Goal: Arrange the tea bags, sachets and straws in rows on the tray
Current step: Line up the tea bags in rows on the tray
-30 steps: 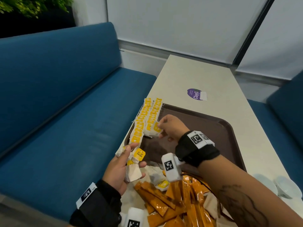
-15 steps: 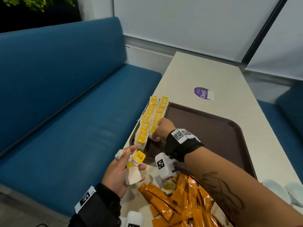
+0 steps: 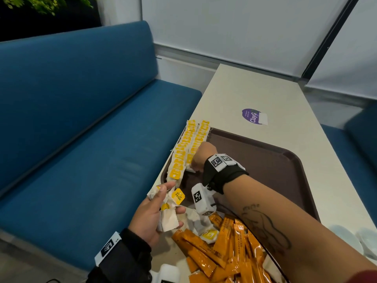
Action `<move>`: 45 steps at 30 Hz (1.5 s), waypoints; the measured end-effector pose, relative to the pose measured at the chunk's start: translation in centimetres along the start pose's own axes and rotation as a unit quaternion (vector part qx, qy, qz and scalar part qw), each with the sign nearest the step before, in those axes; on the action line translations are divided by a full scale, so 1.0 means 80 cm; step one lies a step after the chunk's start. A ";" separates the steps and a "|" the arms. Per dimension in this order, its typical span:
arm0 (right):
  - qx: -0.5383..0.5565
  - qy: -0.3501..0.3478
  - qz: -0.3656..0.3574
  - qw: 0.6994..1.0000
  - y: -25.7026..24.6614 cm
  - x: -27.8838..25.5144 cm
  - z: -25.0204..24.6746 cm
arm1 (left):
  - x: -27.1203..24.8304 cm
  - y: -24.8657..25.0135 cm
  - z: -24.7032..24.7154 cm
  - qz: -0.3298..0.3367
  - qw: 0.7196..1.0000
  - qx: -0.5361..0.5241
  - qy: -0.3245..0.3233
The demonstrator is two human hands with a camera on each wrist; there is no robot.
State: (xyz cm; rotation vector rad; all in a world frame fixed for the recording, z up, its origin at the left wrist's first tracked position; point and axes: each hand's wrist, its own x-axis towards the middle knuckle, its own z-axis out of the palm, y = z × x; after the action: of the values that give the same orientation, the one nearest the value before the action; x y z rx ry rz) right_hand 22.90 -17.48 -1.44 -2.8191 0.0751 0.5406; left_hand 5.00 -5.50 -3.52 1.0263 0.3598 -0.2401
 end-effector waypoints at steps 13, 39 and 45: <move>0.347 -0.161 -0.127 0.915 0.036 -0.161 -0.013 | -0.002 0.004 0.013 0.012 0.999 -0.030 -0.038; 0.359 -0.033 -0.091 0.928 0.055 -0.113 -0.025 | 0.000 0.010 0.001 -0.048 0.996 0.034 -0.066; 0.346 -0.040 0.019 0.937 0.038 -0.059 -0.002 | 0.001 0.002 0.003 -0.067 0.994 0.042 -0.074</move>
State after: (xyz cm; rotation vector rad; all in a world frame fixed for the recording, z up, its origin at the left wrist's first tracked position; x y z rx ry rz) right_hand 18.26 -20.46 -0.32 -2.1099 0.2506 0.5100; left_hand 5.19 -5.65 -3.27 1.0613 0.2860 -0.4526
